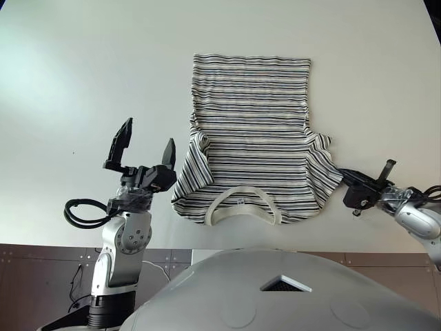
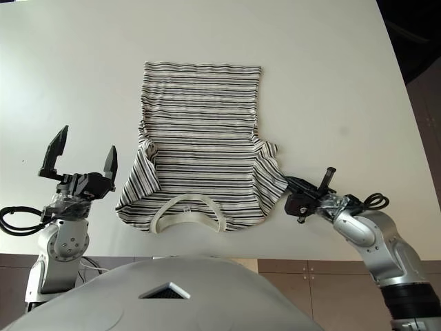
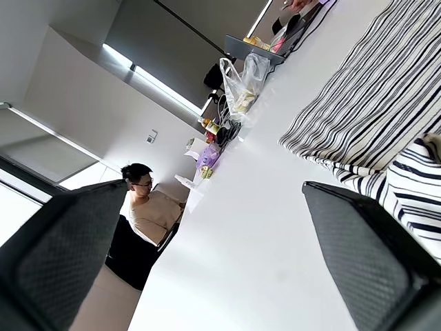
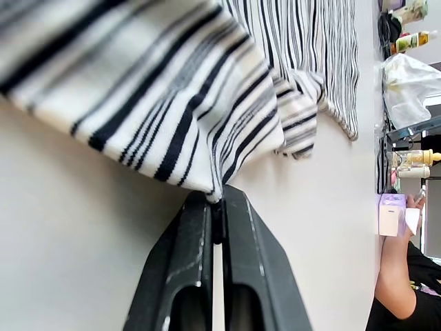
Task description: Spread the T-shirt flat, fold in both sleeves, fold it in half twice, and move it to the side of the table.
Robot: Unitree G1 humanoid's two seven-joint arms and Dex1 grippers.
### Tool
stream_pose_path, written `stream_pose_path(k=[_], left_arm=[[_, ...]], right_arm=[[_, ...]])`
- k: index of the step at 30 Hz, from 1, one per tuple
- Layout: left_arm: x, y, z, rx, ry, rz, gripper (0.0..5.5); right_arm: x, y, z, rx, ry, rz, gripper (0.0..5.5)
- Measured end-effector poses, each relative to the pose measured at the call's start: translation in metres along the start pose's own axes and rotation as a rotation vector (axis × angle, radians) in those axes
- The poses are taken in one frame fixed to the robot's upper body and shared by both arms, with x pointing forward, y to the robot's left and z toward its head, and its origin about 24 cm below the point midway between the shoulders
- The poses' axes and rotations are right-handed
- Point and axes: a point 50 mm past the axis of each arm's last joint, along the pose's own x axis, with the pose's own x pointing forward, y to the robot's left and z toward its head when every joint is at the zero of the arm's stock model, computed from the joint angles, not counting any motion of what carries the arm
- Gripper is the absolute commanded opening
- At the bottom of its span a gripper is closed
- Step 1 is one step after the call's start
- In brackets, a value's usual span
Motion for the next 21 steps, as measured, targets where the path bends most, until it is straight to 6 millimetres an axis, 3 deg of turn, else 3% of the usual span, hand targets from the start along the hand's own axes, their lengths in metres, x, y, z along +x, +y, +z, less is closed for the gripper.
stream_pose_path(k=[3,5,14,21], left_arm=[[-0.005,-0.003,-0.001,0.004,0.024,0.010,4.67],[-0.008,-0.006,-0.001,0.002,0.033,0.004,4.67],[-0.013,-0.017,-0.009,0.013,0.051,-0.058,4.67],[0.000,-0.017,-0.012,0.039,-0.021,-0.111,4.67]], right_arm=[[0.004,-0.022,0.008,-0.028,-0.074,-0.111,0.15],[0.005,-0.026,0.011,-0.033,-0.102,-0.131,0.15],[0.006,-0.026,0.038,0.090,-0.284,-0.112,0.15],[0.028,-0.014,0.064,0.259,-0.339,-0.117,0.15]])
